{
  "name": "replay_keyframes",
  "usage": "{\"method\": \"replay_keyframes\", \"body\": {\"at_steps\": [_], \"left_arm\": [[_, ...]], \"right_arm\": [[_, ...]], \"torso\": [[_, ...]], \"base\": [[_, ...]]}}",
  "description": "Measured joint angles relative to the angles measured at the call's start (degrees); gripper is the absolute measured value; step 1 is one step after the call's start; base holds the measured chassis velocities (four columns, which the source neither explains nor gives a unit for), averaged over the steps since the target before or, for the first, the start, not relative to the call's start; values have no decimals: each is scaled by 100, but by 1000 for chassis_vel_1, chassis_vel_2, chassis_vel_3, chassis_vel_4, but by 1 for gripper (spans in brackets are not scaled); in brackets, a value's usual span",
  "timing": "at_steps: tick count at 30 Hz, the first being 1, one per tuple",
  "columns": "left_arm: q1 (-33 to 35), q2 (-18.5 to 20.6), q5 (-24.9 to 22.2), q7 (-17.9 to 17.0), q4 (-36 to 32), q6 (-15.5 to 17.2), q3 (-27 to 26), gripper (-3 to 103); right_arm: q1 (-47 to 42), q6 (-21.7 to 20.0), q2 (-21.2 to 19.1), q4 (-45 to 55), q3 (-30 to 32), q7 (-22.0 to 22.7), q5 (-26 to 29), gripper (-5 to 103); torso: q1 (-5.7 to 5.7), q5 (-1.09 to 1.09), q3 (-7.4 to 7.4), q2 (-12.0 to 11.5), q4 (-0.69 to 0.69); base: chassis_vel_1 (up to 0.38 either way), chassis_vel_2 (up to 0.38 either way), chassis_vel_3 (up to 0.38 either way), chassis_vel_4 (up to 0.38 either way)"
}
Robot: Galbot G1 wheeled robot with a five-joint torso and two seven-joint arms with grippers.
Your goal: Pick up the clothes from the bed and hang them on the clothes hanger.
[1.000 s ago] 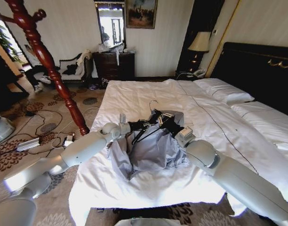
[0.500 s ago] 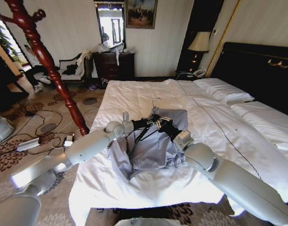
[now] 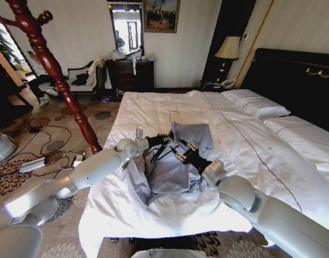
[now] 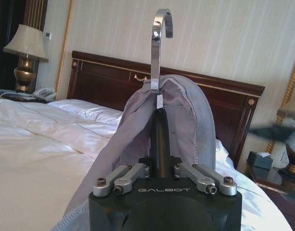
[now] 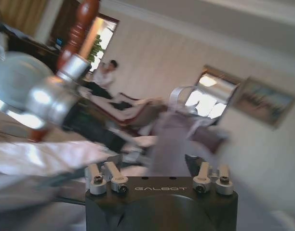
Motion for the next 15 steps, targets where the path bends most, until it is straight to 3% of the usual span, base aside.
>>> {"method": "replay_keyframes", "body": {"at_steps": [3,7,11,15], "left_arm": [[18,106,-17,-3,-106,-1,-12,15],[55,565,-40,5,-489,-1,-4,15],[52,799,-81,-33,-727,39,-2,15],[21,939,-119,-78,-929,77,45,15]], "right_arm": [[-52,23,-88,-63,173,103,-338,78],[92,228,-216,-594,317,66,-1935,98],[201,488,-170,-979,269,-164,-2934,100],[266,576,-148,-1142,188,-284,-3442,100]], "torso": [[0,0,0,0,1],[0,-1,0,0,3],[0,0,0,0,3],[0,-1,0,0,3]], "base": [[0,0,0,0],[0,0,0,0],[0,0,0,0],[0,0,0,0]]}}
